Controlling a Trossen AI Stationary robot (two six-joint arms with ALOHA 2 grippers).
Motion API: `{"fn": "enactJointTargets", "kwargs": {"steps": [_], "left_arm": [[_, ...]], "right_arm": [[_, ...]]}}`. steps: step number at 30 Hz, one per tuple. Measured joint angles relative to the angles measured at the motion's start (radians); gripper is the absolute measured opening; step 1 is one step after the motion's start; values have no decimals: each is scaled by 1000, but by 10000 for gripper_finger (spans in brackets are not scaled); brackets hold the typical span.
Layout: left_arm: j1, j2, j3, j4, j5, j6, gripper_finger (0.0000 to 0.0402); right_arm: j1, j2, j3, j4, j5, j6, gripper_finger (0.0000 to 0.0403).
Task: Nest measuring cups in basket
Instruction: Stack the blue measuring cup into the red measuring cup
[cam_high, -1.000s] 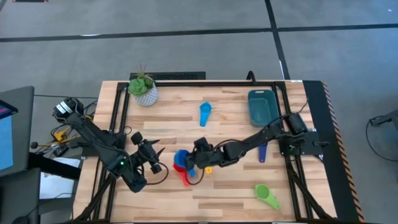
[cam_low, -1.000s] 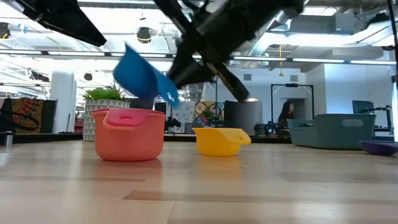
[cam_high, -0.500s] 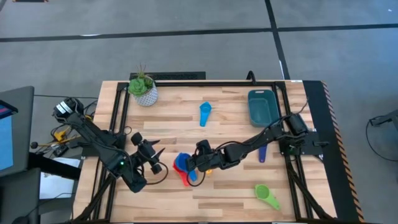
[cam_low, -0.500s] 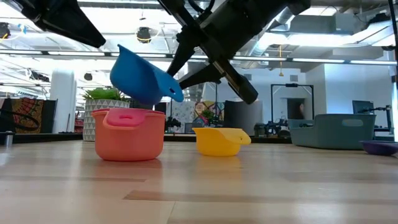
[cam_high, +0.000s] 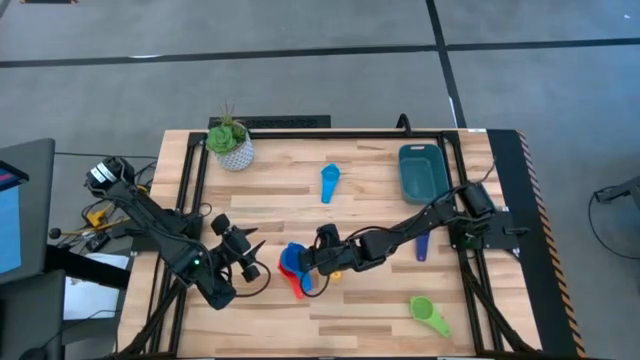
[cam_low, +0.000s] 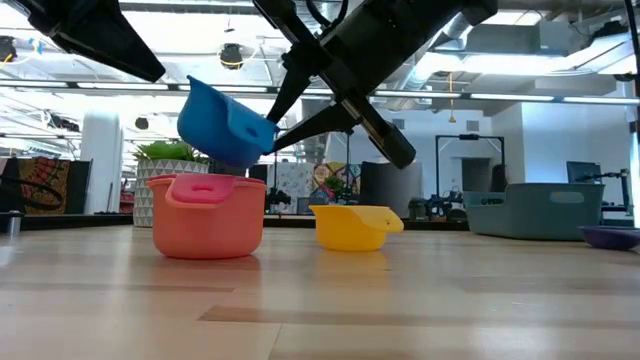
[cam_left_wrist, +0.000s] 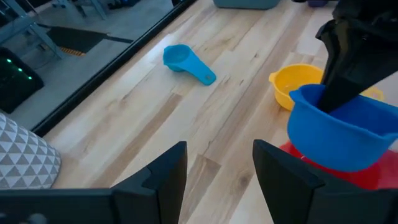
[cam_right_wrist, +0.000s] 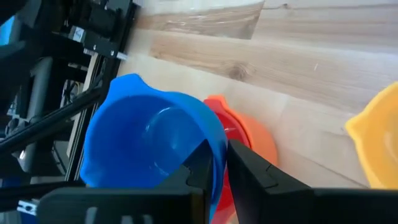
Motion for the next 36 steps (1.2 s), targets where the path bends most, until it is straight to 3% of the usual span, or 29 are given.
{"fn": "enactJointTargets", "kwargs": {"steps": [9, 23, 31, 36], "left_arm": [[0, 0, 0, 0, 28, -19, 174], [-41, 0, 0, -1, 57, -33, 174], [-79, 0, -60, 71, 74, -36, 174], [-81, 1, -196, 340, 168, -22, 174]], "right_arm": [[4, 0, 0, 0, -1, -31, 83], [3, 0, 0, 43, -39, -40, 245], [1, -18, 0, -112, -120, -307, 240], [13, -2, 2, -110, -231, -481, 212]]}}
